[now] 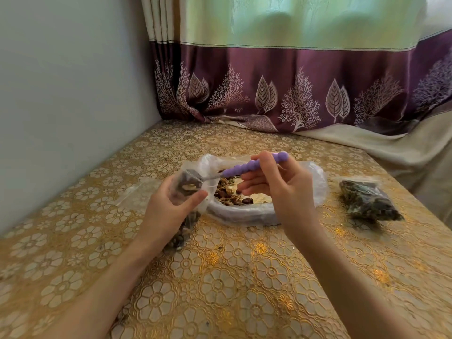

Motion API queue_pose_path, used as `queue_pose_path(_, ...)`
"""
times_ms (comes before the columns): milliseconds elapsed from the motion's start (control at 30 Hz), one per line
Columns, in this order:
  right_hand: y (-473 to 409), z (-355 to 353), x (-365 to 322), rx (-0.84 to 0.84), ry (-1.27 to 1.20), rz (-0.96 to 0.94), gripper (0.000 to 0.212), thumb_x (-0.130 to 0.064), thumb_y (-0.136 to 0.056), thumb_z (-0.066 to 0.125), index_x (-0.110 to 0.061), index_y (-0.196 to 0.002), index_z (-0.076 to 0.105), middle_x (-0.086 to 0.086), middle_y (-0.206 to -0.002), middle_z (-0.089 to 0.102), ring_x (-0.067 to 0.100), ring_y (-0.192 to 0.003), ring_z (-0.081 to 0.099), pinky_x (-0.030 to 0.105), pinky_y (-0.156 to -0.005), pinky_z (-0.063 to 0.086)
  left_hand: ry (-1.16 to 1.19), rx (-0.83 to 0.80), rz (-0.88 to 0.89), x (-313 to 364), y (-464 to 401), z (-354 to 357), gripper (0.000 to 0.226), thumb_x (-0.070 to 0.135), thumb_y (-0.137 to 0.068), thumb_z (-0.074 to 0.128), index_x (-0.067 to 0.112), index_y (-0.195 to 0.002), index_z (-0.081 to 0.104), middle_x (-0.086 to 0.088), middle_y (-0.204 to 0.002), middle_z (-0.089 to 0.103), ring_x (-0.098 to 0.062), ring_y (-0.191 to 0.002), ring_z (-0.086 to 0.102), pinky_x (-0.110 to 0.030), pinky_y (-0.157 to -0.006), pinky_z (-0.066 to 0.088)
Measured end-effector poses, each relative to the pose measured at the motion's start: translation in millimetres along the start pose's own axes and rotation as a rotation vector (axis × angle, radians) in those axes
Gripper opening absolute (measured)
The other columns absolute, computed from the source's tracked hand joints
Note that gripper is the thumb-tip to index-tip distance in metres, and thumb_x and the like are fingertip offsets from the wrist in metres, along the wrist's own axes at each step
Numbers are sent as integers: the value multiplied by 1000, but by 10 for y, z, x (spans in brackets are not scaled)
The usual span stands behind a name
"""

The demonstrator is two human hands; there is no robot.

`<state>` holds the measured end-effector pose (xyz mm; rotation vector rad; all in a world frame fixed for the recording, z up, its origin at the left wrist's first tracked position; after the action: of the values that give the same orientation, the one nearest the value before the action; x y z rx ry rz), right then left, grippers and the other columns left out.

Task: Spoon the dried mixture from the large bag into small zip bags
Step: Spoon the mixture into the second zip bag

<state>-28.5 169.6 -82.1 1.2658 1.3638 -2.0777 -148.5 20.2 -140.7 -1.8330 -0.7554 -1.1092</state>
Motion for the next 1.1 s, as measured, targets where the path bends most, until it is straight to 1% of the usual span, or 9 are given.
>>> queue_pose_path(67,1,-7,13,3,-8,6,18,-14,-95,48,-2,-89,61,9,-72,71,26,-62,67,29,-58,56,26,36,-4,-8,5,-27,51,55,-58,66,32,-103,57,18,-89,69,-1,-83,66,-18,-70,51)
queue_pose_path(200,-24,-60,22,4,-36,5,17,-8,-97,44,-1,-93,59,5,-71,71,22,-64,67,26,-58,55,-23,95,22,21,-1,-59,39,54,-62,64,38,-97,53,30,-85,66,8,-78,63,-13,-65,49)
queue_pose_path(400,-114,-432,119,302,-158,74,26,-19,-98,47,-3,-84,62,11,-69,67,18,-58,64,22,-53,53,-41,122,56,13,-6,-72,61,47,-68,66,20,-120,52,20,-88,66,12,-80,61,-2,-62,44)
queue_pose_path(500,-124,-675,232,450,-51,96,28,-24,-98,48,-7,-79,60,0,-59,66,12,-51,59,20,-49,49,-52,109,66,11,-5,-68,69,49,-67,66,18,-126,49,17,-93,65,12,-81,61,-2,-63,45)
queue_pose_path(600,-110,-818,314,501,147,54,28,-29,-98,47,-11,-79,58,-6,-57,66,8,-49,56,18,-48,48,-76,88,62,6,-4,-60,74,55,-66,64,19,-128,47,10,-100,66,7,-85,62,-4,-65,46)
queue_pose_path(800,-100,-936,390,465,445,6,28,-28,-99,44,-19,-77,56,-9,-60,68,5,-54,61,25,-60,50,-91,100,51,-13,-8,-70,73,55,-67,65,20,-128,47,11,-99,68,1,-88,64,-18,-76,49)
queue_pose_path(933,-113,-912,422,401,546,48,29,-28,-100,42,-9,-85,57,-18,-61,67,1,-57,58,15,-59,45,-92,105,50,-8,-7,-73,72,55,-66,65,20,-127,49,10,-100,68,-1,-90,64,-23,-80,50)
queue_pose_path(1033,-118,-863,445,346,484,89,34,-26,-100,41,2,-89,57,7,-71,70,25,-63,62,39,-61,49,-91,100,42,-14,-7,-75,69,56,-67,64,22,-125,49,8,-104,67,-1,-92,64,-20,-79,48)
queue_pose_path(1100,-113,-817,457,327,459,106,34,-24,-100,43,5,-88,57,10,-68,68,22,-56,57,33,-52,45,-87,93,35,-16,-7,-73,69,55,-67,64,21,-125,49,7,-104,67,-3,-92,64,-20,-79,48)
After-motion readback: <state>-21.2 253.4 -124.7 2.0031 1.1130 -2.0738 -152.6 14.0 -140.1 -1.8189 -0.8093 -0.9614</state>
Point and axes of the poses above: each hand's wrist, its own y-axis away from the middle knuckle, its own z-axis out of the palm, x = y × z, the point moved 5 cm from there along -y, towards the middle knuckle
